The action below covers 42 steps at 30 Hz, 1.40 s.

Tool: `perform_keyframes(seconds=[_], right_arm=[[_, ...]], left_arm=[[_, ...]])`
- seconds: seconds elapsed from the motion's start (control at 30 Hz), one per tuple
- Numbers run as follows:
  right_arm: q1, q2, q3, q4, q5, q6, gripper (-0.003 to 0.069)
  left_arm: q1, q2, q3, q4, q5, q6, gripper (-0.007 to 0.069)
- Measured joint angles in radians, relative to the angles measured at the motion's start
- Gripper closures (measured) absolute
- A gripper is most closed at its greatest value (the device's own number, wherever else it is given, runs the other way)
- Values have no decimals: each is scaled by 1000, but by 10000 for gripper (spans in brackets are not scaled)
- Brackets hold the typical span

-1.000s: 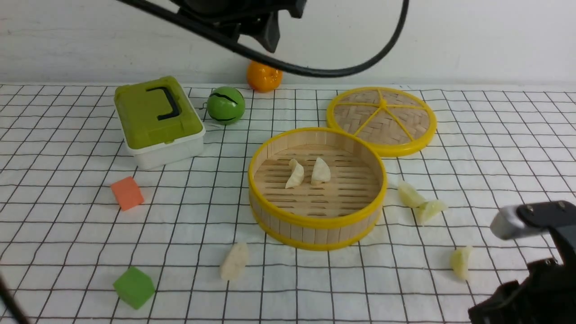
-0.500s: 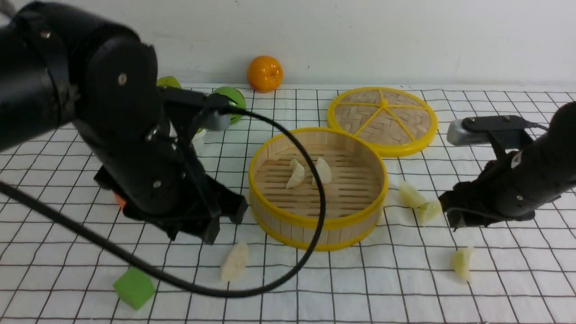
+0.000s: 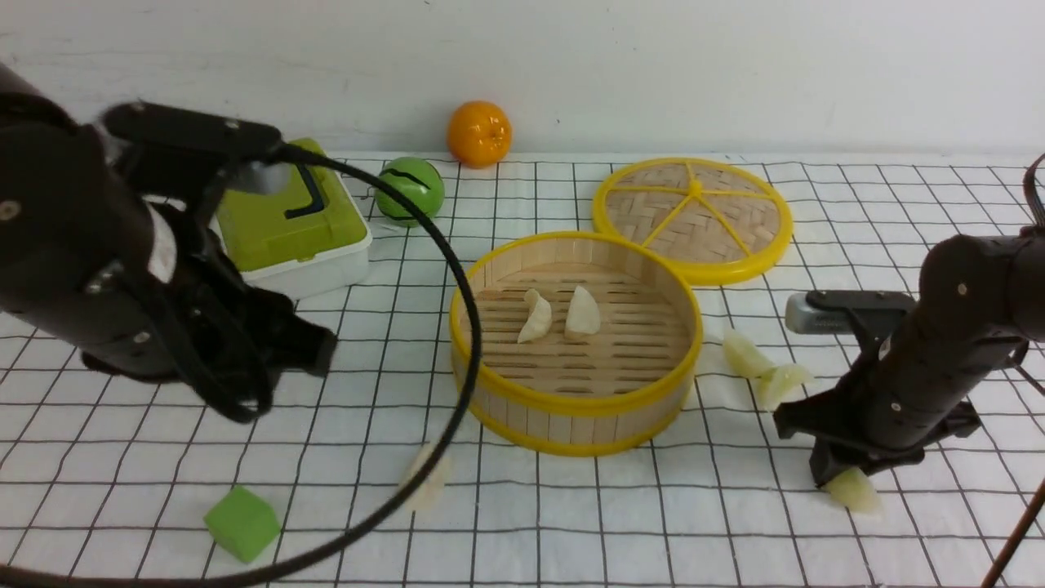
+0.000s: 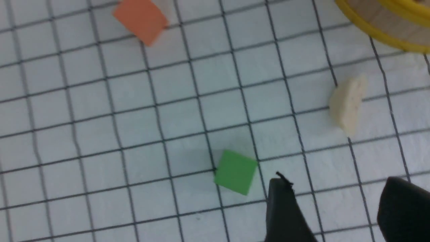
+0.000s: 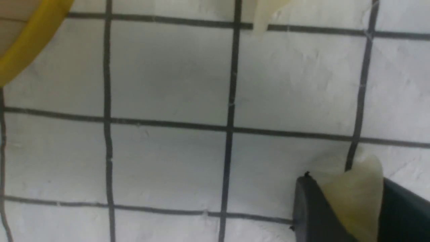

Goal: Put the dumplings into the steamer on the table with the white tablecloth.
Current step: 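Place the dumpling in the bamboo steamer basket with the right gripper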

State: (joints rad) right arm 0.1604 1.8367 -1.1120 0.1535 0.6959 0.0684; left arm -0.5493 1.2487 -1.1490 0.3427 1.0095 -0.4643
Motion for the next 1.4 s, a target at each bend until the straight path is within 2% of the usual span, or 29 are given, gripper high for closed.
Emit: perform_keyframes(seconds=[0.13,0.27,0.33,0.4,0.47,0.57,0.67,0.77,1.0,1.07,1.23,1.4], right_arm=[[7,-9,-75,21,108,-31,463],[50,-37,-175,83,147,-76,463],[105,-49,-257,194,130,-151,463],[157,-43,-308,253,107,-202,463],[243,10,-399,362,25,-292,463],[305,80,-453,395,-43,-314,463],[332,182,-504,401,-117,-280,463],[328,258,-526,390,-154,-195,463],[335,300,-527,366,-154,-68,461],[338,300,-530,363,-154,-58,435],[336,300,-535,364,-150,-28,294],[318,283,-535,364,-128,-3,236]], left_arm=[[0,-89,0,90,14,-80,249],[0,-126,0,103,22,-102,249],[0,-130,1,99,25,-105,250],[0,-129,9,93,20,-105,250],[0,-129,43,76,1,-105,251],[0,-129,75,65,-30,-105,258],[0,-129,114,41,-94,-106,269],[0,-129,123,-3,-140,-106,280],[0,-129,129,-57,-183,-106,300],[0,-129,132,-58,-193,-106,305],[0,-128,138,-59,-208,-106,320],[0,-106,140,-61,-204,-105,327]])
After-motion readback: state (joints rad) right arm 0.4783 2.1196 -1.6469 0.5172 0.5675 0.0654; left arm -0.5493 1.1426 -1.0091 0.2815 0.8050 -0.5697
